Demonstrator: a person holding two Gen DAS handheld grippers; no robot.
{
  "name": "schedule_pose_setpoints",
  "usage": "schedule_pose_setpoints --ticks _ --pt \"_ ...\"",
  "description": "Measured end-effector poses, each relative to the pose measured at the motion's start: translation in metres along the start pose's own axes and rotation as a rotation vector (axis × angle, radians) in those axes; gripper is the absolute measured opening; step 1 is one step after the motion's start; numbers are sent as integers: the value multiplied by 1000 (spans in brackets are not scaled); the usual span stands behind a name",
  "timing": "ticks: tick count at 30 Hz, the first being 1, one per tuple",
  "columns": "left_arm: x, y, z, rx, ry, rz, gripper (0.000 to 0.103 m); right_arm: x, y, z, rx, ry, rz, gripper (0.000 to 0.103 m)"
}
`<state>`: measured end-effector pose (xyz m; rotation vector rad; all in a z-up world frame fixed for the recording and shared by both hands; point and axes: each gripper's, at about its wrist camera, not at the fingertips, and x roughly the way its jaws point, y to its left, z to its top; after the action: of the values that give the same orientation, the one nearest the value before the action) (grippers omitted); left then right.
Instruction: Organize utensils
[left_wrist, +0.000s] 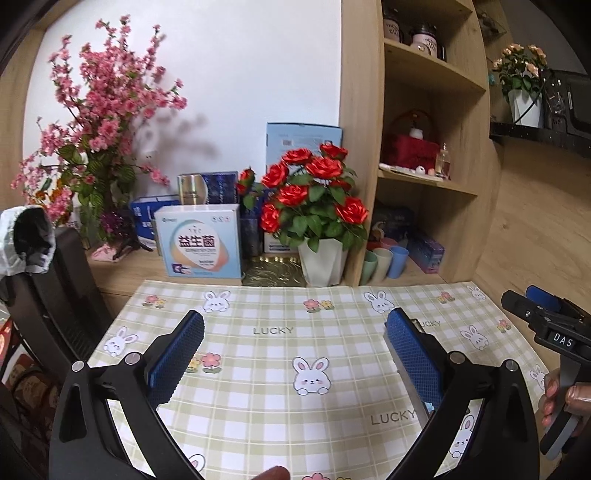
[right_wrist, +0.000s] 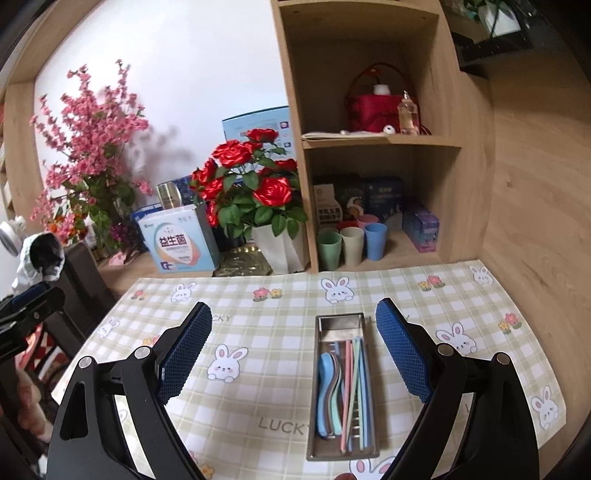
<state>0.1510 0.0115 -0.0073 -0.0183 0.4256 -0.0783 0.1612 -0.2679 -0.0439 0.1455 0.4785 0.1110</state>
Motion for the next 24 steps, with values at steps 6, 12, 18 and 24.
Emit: schedule_pose_setpoints --ticks 6,12,18,24 --pt "-13 7 -2 -9 -16 24 97 -10 6 2 -8 -18 1 87" --pt "-19 9 -3 -15 -14 21 97 -16 9 2 -16 -20 -4 87" --pt "-22 13 -3 -28 -11 29 97 -16 10 2 -16 -20 -3 87" --pt "-24 16 -2 -35 -17 38 97 -19 11 2 -18 -24 -7 87"
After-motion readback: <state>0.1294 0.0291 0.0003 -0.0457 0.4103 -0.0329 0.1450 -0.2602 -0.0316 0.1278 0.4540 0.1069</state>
